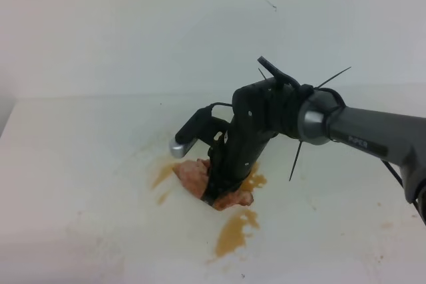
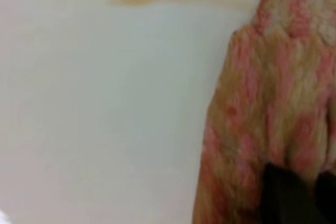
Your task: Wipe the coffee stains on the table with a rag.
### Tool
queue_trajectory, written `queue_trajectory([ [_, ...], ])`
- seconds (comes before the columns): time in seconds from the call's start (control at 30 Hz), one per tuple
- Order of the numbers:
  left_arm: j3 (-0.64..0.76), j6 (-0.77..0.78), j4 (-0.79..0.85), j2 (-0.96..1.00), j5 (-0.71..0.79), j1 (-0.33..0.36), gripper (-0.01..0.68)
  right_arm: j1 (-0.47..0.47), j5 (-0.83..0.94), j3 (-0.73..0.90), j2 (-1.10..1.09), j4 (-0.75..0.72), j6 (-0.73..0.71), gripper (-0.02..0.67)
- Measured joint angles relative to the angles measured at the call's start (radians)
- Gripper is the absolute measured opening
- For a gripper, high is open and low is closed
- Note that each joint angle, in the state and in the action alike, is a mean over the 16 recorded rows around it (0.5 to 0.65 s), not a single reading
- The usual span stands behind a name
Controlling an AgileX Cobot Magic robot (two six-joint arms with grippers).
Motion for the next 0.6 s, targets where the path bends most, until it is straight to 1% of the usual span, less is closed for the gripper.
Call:
queue_trajectory([
  [0.2,0.000,0.000,0.000,0.000,0.000,0.000,0.001,-0.007,-0.017,-0.004,-0.034,0.066,-0.023,0.000],
  [0.43,0.000,0.000,0.000,0.000,0.000,0.000,0.001,0.031,-0.049,-0.055,-0.067,0.165,-0.041,0.000],
  [0.6,0.000,0.000,0.000,0.000,0.000,0.000,0.001,0.059,-0.071,-0.122,-0.046,0.220,-0.039,0.000],
])
